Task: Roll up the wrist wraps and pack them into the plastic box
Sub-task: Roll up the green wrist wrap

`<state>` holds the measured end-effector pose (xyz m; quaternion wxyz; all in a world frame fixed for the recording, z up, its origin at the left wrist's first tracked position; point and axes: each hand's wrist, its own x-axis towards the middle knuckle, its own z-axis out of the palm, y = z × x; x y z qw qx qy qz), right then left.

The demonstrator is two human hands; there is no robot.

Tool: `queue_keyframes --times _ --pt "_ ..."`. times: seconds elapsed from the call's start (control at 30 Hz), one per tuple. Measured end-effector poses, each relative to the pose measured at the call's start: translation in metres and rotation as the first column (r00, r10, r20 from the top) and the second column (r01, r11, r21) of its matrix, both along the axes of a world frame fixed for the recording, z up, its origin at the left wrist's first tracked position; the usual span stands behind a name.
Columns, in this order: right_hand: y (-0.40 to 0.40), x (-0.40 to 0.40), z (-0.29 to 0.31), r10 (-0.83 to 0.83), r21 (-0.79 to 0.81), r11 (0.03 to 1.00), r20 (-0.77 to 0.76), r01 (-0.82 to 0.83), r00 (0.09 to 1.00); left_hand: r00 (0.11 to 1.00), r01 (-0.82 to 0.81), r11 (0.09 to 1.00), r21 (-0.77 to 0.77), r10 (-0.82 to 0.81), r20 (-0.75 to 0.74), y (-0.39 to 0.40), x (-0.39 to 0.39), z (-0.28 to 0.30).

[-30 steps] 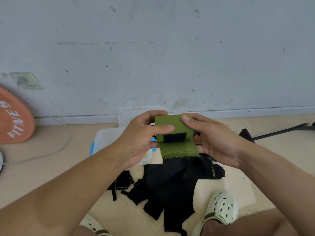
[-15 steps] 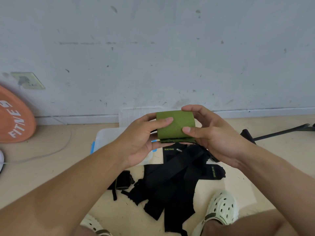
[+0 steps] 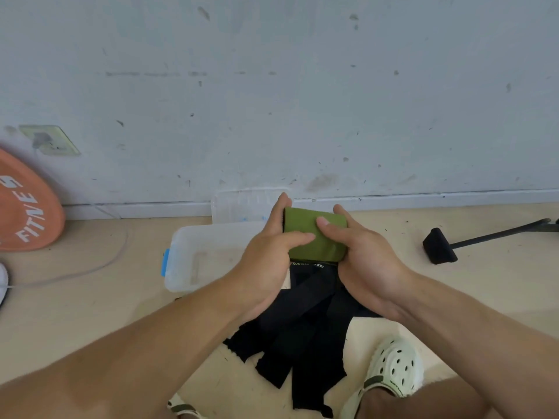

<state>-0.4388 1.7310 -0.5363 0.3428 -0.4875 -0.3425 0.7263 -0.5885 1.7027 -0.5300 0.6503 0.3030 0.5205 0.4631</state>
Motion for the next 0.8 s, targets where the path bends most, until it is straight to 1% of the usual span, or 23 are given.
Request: queue_keyframes --times 0.17,0.4,0.47,0.5,0.63,0.73,0.8 --pt "-0.003 0.001 -0.002 -0.001 -0.01 1.0 -0.027 0.001 1.0 0.997 -0.03 0.999 -0.031 0.032 0.064 -0.003 0.002 -0.005" --pt "0.01 0.006 0.007 0.156 0.038 0.987 0.048 -0.158 0.987 0.999 0.006 1.0 -0.011 -0.006 -0.04 0.001 -0.011 -0.002" --pt "0.017 0.011 0.01 0.199 0.047 0.978 0.073 -0.203 0.977 0.994 0.049 0.999 -0.006 -0.05 -0.102 0.005 -0.019 0.0" --pt "0.02 0.013 0.012 0.22 0.042 0.974 0.083 -0.224 0.972 0.984 0.08 0.997 -0.004 -0.08 -0.157 0.007 -0.023 0.002" --pt "0.025 0.018 0.013 0.284 -0.013 0.959 0.106 -0.284 0.953 0.911 0.21 0.977 0.035 -0.182 -0.369 0.01 -0.034 0.005" --pt "0.025 0.021 0.012 0.343 -0.063 0.939 0.114 -0.338 0.932 0.854 0.253 0.962 0.102 -0.172 -0.491 0.01 -0.041 0.001" --pt "0.025 0.02 0.012 0.381 -0.049 0.925 0.107 -0.378 0.918 0.849 0.239 0.961 0.14 -0.137 -0.51 0.01 -0.043 -0.002"
